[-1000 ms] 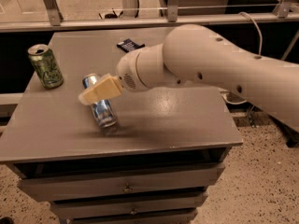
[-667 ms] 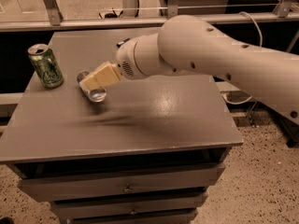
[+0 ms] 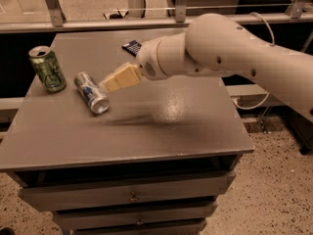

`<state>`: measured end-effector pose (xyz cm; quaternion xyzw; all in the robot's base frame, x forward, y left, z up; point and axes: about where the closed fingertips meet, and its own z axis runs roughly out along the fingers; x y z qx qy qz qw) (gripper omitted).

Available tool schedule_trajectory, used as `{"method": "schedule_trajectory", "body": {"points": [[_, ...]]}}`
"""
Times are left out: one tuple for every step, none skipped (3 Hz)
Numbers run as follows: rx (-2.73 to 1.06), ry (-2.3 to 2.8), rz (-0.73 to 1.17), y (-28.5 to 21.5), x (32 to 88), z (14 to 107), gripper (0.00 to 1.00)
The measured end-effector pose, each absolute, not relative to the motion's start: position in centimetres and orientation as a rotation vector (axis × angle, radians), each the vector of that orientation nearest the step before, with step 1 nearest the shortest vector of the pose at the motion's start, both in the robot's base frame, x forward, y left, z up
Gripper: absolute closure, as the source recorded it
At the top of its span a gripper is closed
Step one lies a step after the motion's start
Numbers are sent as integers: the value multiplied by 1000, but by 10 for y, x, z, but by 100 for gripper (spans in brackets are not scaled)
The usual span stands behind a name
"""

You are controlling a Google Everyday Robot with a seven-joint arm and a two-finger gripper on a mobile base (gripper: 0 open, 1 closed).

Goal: Knock redbull can over

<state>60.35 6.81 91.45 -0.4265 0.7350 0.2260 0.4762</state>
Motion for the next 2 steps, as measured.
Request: {"method": "schedule_trajectory", "body": {"points": [[-1145,1704,593,33,600,914,0],[-1168,1692,571,39,598,914,0]]}}
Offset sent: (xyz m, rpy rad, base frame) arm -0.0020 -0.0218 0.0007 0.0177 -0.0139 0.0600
